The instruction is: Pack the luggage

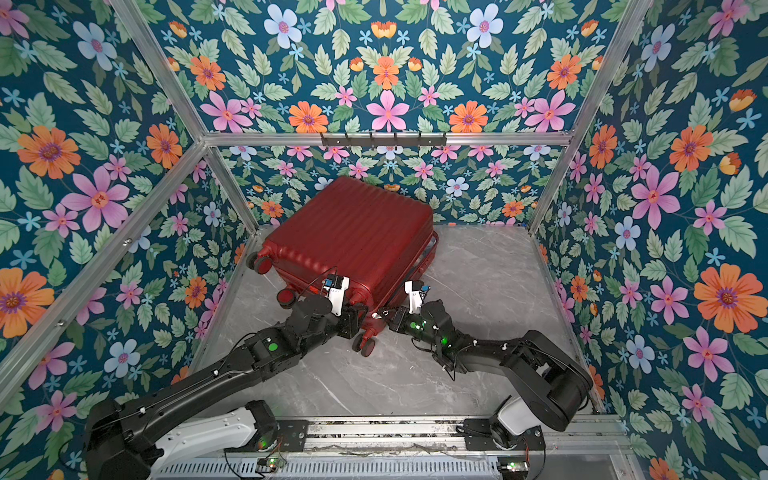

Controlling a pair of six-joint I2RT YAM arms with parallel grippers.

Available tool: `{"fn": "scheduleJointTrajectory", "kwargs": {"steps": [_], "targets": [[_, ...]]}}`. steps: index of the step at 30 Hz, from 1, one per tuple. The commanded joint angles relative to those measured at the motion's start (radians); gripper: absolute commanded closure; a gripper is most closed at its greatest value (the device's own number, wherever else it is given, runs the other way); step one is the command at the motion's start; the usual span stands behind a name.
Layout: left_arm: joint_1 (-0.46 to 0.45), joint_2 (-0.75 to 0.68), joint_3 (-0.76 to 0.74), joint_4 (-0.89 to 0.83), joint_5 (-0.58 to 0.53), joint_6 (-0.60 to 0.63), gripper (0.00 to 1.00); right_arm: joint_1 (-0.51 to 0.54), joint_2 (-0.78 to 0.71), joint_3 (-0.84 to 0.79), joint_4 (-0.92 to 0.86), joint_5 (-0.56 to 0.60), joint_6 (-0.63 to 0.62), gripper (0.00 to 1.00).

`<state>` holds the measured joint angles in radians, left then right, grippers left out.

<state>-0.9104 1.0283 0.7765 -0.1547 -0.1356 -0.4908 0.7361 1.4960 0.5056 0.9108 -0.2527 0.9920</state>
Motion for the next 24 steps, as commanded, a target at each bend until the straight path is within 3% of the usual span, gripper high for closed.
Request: {"fn": "scheduleJointTrajectory", "kwargs": {"steps": [1, 12, 24], "targets": [[-0.001, -0.011, 0.007, 0.099, -0.029, -0.023, 1.0, 0.01, 0.005, -0.005, -0.06, 0.114, -0.006, 0.91], [-0.002, -0.012, 0.007, 0.103, -0.028, -0.021, 1.0, 0.05, -0.024, -0.016, -0.095, 0.148, 0.047, 0.95], [-0.002, -0.013, 0.004, 0.115, -0.023, -0.022, 1.0, 0.058, -0.048, -0.012, -0.193, 0.174, 0.183, 0.94]]}}
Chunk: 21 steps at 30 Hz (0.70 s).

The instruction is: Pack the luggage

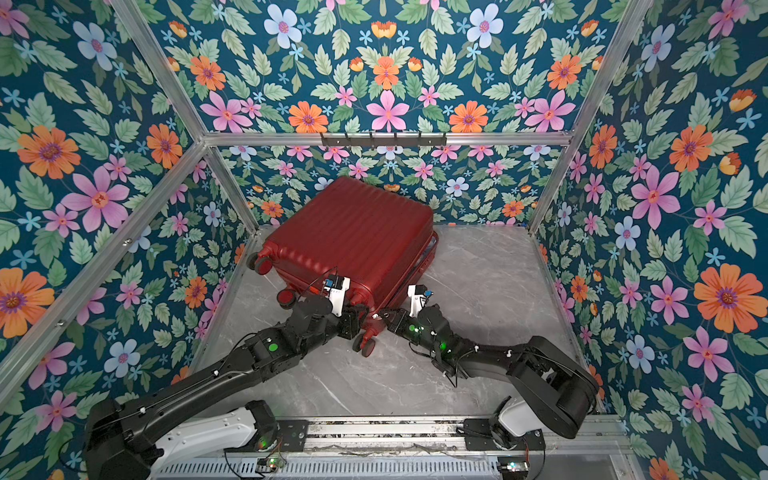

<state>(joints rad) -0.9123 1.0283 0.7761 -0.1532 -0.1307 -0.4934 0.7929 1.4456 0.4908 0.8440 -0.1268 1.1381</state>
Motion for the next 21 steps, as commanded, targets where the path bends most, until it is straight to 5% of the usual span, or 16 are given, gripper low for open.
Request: {"fn": "scheduleJointTrajectory", "kwargs": {"steps": [1, 21], "targets": [[-0.001, -0.014, 0.005, 0.114, -0.027, -0.019, 1.0, 0.003, 0.002, 0.004, -0.125, 0.049, 0.048, 0.94], [-0.003, -0.013, -0.004, 0.132, -0.022, -0.016, 1.0, 0.02, -0.014, -0.003, -0.105, 0.046, 0.158, 0.83]]}}
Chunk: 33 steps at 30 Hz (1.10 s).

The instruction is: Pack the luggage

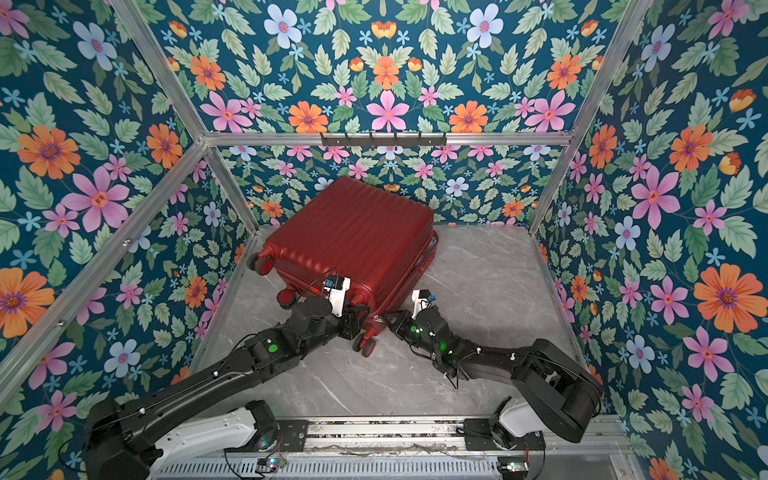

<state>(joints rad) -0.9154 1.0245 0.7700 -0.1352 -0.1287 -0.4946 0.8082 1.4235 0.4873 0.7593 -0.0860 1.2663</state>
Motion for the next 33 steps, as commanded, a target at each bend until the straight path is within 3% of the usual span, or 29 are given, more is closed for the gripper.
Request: {"fn": "scheduleJointTrajectory", "kwargs": {"steps": [1, 13, 24, 33], "targets": [[0.0, -0.009, 0.002, 0.114, -0.023, -0.015, 1.0, 0.006, 0.013, -0.001, -0.007, 0.004, 0.035, 0.83], [0.0, -0.014, -0.003, 0.112, -0.026, -0.013, 1.0, 0.011, 0.045, -0.029, 0.151, -0.015, 0.098, 0.8], [-0.001, -0.012, -0.005, 0.114, -0.024, -0.016, 1.0, 0.032, 0.002, -0.026, 0.129, -0.008, 0.096, 0.74], [-0.002, -0.019, -0.008, 0.115, -0.026, -0.018, 1.0, 0.04, 0.012, -0.016, 0.125, -0.015, 0.089, 0.78]]}}
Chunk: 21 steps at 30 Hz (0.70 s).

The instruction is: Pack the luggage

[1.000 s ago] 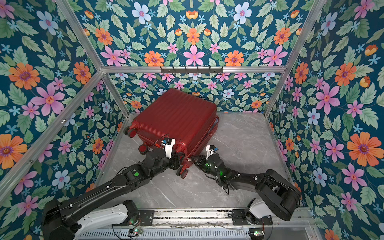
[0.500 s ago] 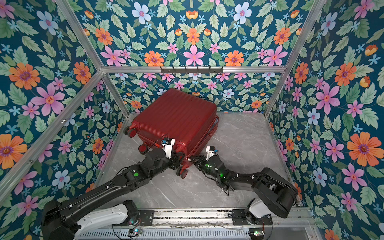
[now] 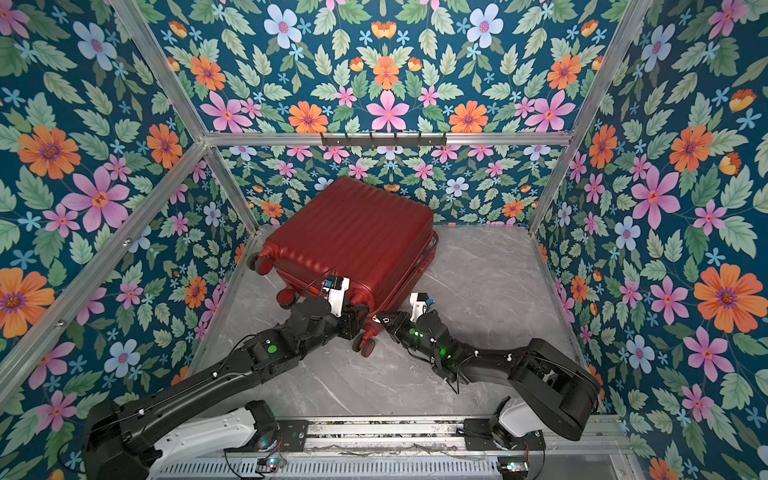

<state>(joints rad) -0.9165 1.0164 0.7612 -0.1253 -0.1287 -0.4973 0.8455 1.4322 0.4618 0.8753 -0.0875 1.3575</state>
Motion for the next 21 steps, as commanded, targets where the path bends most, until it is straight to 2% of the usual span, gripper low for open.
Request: {"fn": "scheduleJointTrajectory", "kwargs": {"steps": [1, 12, 21], "targets": [[-0.001, -0.01, 0.001, 0.105, -0.026, -0.017, 1.0, 0.004, 0.005, 0.011, 0.01, -0.014, -0.002, 0.79], [-0.002, -0.015, -0.001, 0.105, -0.027, -0.018, 1.0, 0.016, 0.033, 0.029, 0.021, -0.019, -0.001, 0.82], [-0.002, -0.015, -0.002, 0.104, -0.026, -0.018, 1.0, 0.035, 0.032, 0.027, 0.02, -0.009, 0.001, 0.79]]}}
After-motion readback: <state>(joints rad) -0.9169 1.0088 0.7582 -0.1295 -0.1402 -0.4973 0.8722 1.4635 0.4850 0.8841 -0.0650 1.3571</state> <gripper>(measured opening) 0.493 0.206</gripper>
